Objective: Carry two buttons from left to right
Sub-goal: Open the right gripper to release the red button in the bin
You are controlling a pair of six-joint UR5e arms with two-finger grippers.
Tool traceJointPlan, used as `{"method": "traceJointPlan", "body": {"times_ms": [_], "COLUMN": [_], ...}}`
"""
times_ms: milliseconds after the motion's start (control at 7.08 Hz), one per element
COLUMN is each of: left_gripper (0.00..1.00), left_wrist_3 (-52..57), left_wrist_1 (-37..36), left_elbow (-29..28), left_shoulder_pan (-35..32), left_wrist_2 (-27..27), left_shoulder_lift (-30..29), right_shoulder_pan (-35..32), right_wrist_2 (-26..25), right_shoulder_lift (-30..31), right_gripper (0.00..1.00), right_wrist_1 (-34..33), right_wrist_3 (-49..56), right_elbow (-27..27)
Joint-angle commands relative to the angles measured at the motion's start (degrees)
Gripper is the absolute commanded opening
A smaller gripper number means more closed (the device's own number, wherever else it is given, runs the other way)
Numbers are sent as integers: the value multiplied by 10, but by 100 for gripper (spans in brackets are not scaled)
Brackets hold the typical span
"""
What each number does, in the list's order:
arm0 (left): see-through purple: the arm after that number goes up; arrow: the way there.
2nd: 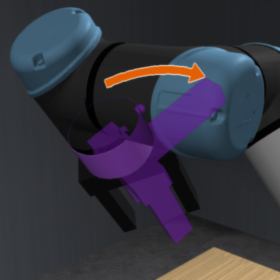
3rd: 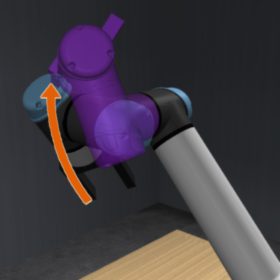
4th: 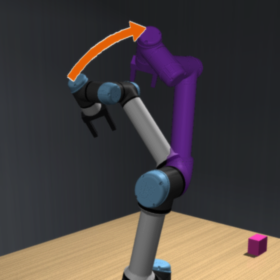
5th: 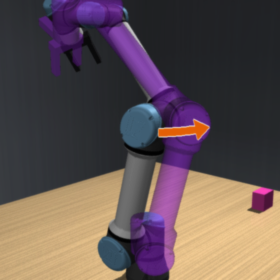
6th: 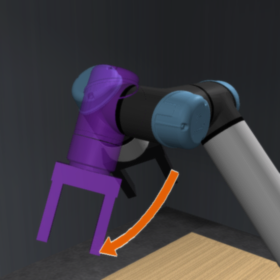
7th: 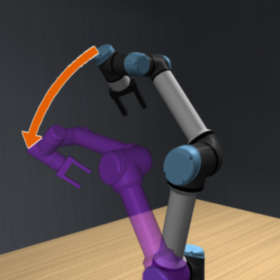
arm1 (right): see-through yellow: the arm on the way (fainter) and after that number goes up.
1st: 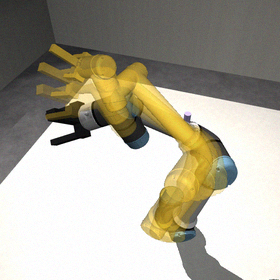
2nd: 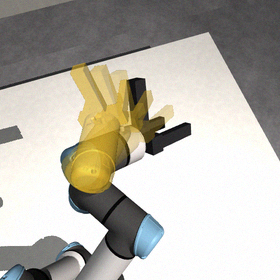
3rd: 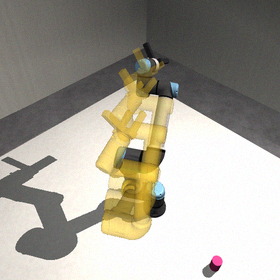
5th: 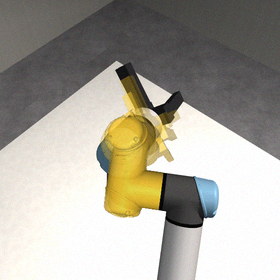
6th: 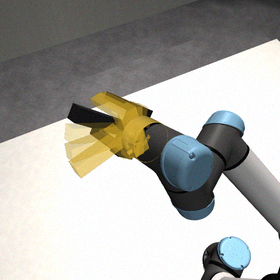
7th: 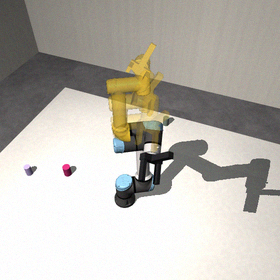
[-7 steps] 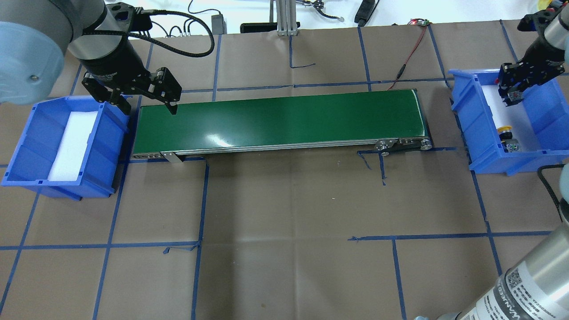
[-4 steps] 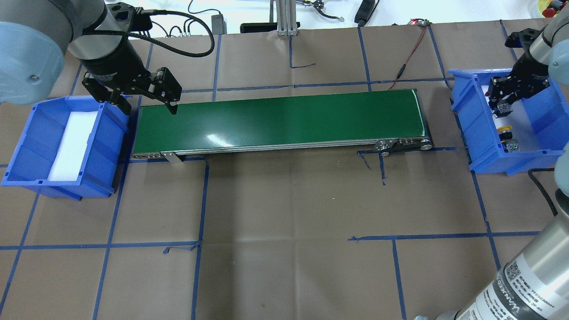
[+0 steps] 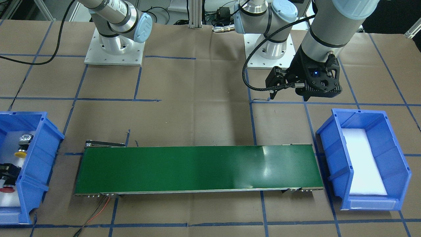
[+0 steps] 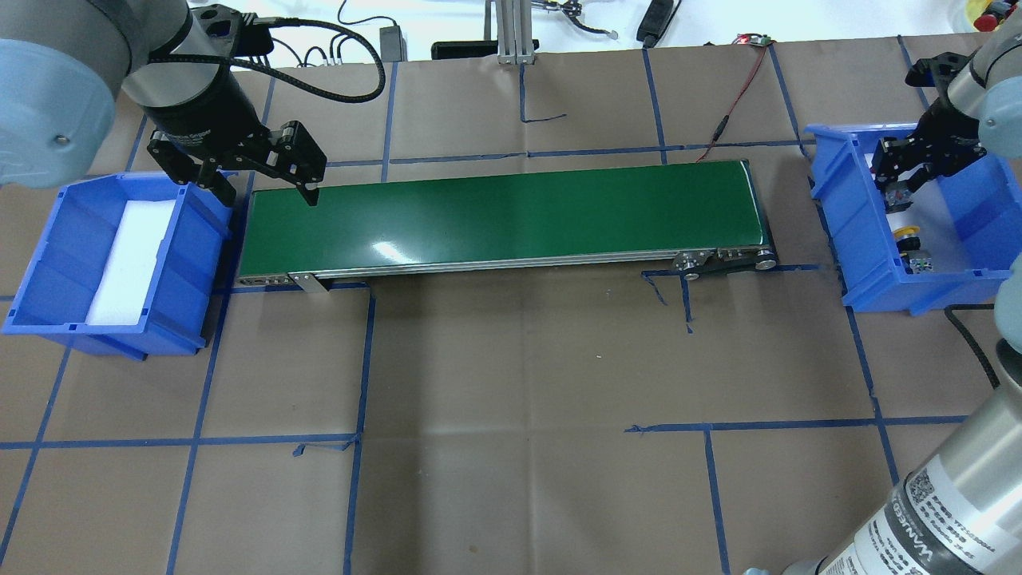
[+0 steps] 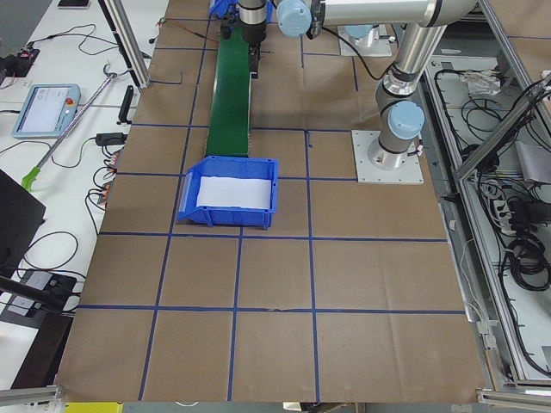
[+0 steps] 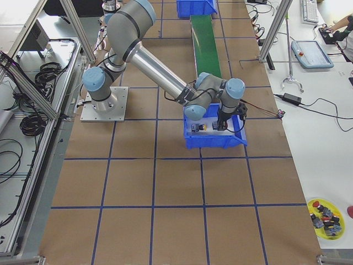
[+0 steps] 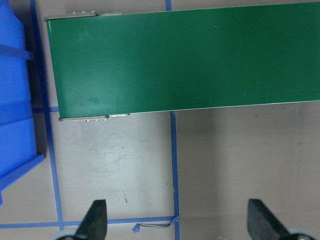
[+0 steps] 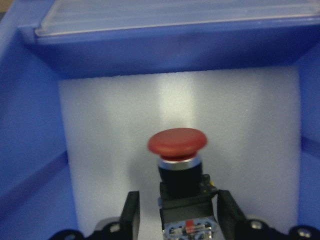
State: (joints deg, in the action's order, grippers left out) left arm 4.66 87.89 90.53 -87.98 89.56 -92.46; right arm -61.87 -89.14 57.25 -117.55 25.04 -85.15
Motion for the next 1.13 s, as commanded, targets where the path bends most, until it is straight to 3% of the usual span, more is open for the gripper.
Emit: {"method": "traceJointPlan", "body": {"times_ms": [0, 282, 565, 847, 989], "left_gripper": [100, 100, 100, 100, 100], "left_wrist_3": [0, 0, 0, 0, 0], "left_wrist_1": [0, 0, 0, 0, 0], "left_elbow": [0, 0, 0, 0, 0], "left_shoulder_pan": [0, 0, 0, 0, 0], "left_wrist_2": [0, 0, 0, 0, 0], "left_shoulder_lift": [0, 0, 0, 0, 0], "right_shoulder_pan": [0, -4, -12, -28, -50], "right_wrist_2": [-1, -3, -5, 18, 60], "right_shoulder_lift": [2, 28, 112, 195, 231], "right_gripper": [99, 99, 100, 100, 100], "right_wrist_1": [-3, 4, 27, 216, 232], "right_wrist_3": [-1, -2, 0, 2, -1], "right_elbow": [-1, 14, 24, 28, 28]}}
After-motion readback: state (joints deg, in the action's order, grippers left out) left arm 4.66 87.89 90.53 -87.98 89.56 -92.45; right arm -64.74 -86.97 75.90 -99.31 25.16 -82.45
